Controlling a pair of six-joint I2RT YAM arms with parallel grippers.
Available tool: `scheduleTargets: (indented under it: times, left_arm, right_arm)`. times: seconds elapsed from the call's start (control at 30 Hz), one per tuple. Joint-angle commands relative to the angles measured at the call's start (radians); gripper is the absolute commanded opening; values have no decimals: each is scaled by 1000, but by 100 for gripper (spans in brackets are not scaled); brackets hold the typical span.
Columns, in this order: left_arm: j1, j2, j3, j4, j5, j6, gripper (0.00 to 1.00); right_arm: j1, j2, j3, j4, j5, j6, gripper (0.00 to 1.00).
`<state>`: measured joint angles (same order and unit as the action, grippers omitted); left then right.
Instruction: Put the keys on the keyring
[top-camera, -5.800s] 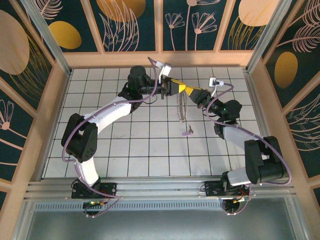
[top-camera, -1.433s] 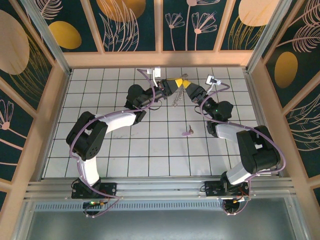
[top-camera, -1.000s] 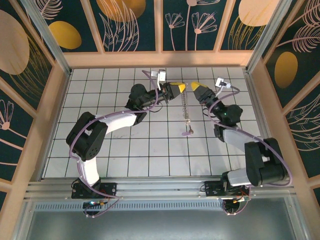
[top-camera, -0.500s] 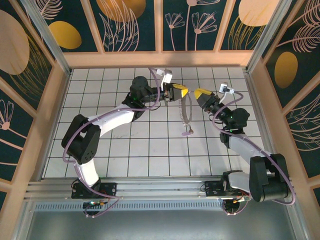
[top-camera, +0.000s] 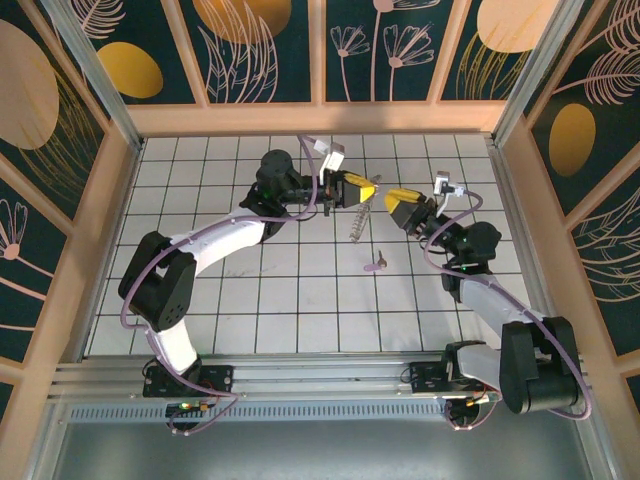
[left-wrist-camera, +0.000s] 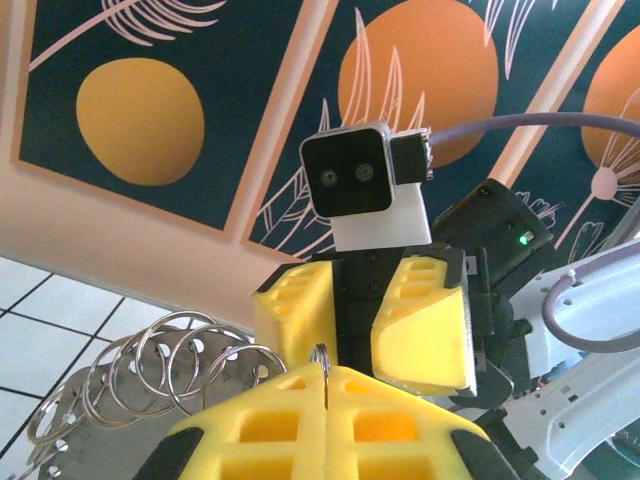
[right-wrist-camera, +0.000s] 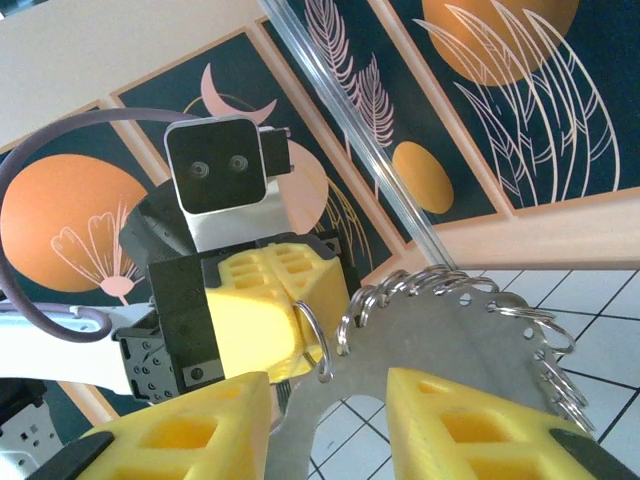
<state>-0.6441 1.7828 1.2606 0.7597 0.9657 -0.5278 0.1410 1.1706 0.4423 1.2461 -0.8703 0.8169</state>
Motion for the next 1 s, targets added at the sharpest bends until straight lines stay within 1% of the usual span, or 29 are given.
scheduleTargets:
  times: [0.0, 0.37, 0.63, 0.87, 0.97]
  left_arm:
    - [5, -26, 5, 112, 45, -52, 0]
    - [4, 9, 10, 201, 56, -131, 0]
    - [5, 13, 5, 219, 59, -145, 0]
    - [5, 18, 1, 240, 62, -160, 0]
    - [4, 11, -4, 239, 58, -158, 0]
  right_arm:
    - [-2, 14, 21, 75, -46, 3, 36]
    - [40, 88, 80, 141, -42, 37, 36]
    - [53, 98, 104, 172, -51, 54, 35]
    - [54, 71, 108, 150, -54, 41, 34]
    - [52, 41, 106, 82, -48, -3, 34]
